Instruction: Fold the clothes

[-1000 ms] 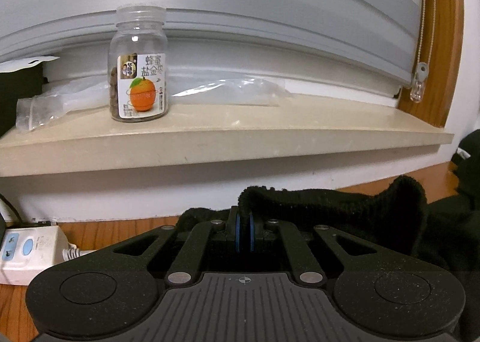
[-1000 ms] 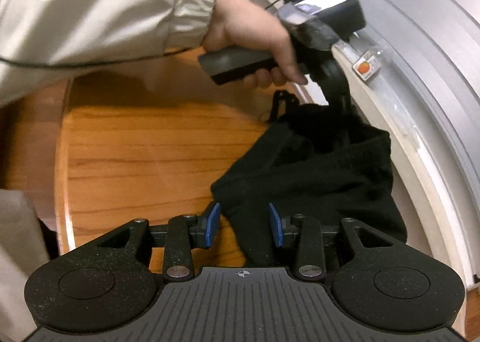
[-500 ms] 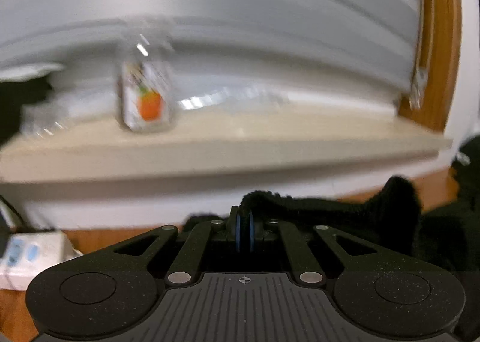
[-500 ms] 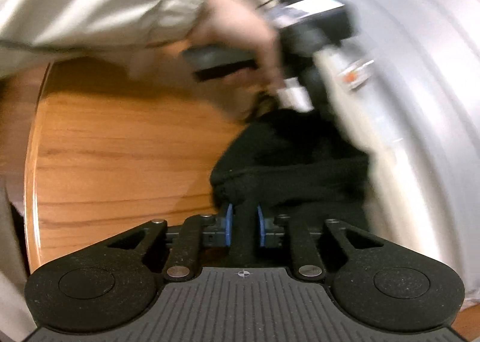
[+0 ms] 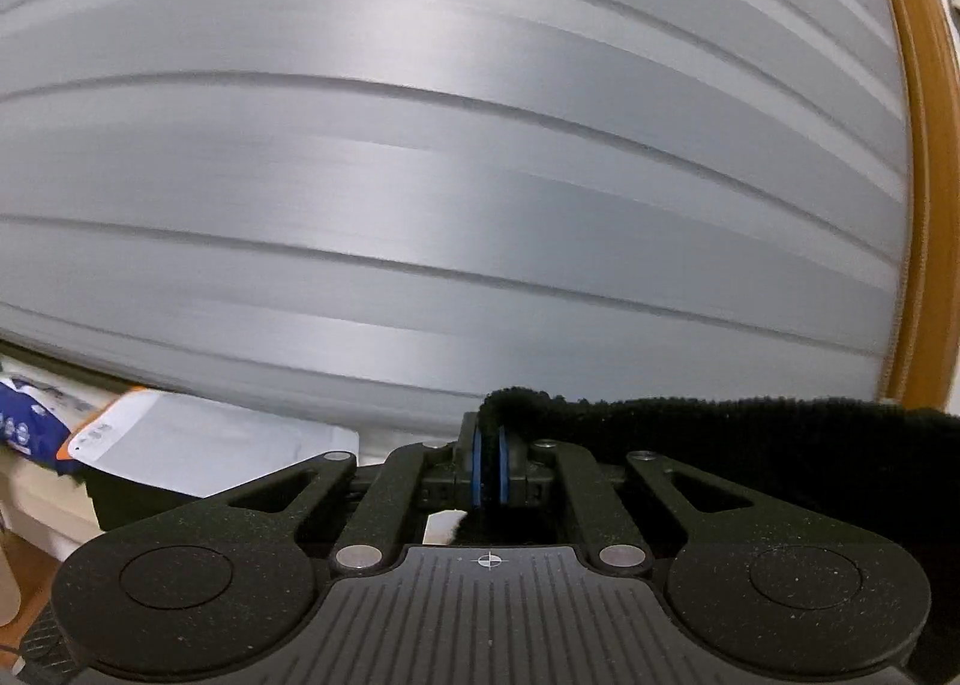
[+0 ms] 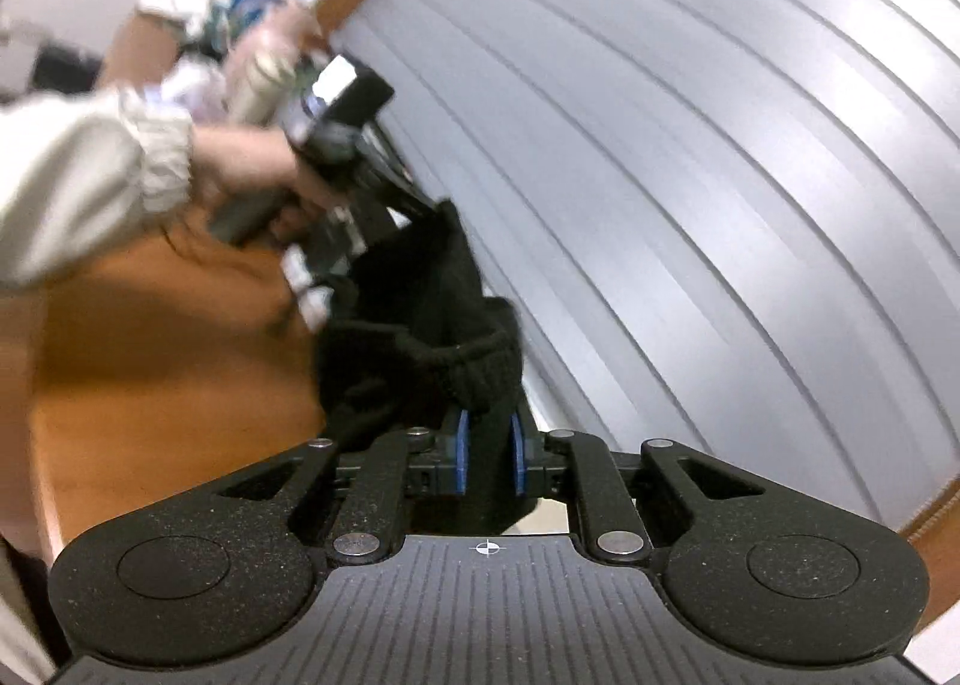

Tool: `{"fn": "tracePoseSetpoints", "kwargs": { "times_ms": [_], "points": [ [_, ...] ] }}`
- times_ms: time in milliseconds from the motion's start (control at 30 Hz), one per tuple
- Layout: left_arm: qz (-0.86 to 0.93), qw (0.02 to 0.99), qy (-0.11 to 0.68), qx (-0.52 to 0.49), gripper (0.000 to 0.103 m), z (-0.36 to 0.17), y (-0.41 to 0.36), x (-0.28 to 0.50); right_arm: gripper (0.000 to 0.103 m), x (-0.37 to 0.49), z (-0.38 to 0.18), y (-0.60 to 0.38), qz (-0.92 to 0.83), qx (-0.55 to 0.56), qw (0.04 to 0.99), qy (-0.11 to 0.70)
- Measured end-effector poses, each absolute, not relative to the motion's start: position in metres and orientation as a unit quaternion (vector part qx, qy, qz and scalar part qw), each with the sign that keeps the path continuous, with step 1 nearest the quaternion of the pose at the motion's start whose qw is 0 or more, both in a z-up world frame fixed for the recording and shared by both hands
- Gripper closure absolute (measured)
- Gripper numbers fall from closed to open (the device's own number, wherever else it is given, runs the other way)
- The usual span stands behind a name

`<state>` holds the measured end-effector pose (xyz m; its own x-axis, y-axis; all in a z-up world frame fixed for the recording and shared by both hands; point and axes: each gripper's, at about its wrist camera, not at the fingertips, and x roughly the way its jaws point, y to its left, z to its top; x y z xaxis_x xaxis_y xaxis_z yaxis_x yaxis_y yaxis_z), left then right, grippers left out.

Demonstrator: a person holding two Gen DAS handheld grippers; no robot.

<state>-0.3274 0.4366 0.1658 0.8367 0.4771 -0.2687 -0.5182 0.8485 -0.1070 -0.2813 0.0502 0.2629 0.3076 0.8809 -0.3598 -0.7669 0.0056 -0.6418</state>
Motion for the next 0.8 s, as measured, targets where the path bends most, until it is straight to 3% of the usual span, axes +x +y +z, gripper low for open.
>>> {"fn": "tracePoseSetpoints", "kwargs": {
  "times_ms": [200,367,433,500,600,800],
  "points": [
    [0.253,0.947,0.174,-0.093,0.095,0.155,0.458,-0.342,0.088,-0.311,0.232,0.075,0.66,-0.383,0.646,-0.028],
    [0.229,0.933,0.25,-0.117,0.077,0.125,0.48,-0.359,0.08,-0.329,0.203,0.1,0.695,-0.392,0.603,0.007],
    [0.228,0.929,0.264,-0.122,0.062,0.121,0.489,-0.372,0.08,-0.329,0.205,0.097,0.693,-0.39,0.607,0.004],
    [0.228,0.927,0.274,-0.116,0.056,0.124,0.492,-0.381,0.08,-0.326,0.208,0.098,0.688,-0.388,0.613,0.001],
    [0.227,0.928,0.277,-0.108,0.055,0.131,0.491,-0.389,0.08,-0.32,0.209,0.102,0.677,-0.395,0.621,-0.004],
    [0.221,0.921,0.316,-0.05,0.042,0.147,0.474,-0.402,0.079,-0.289,0.195,0.097,0.639,-0.413,0.649,0.007]
  ]
}}
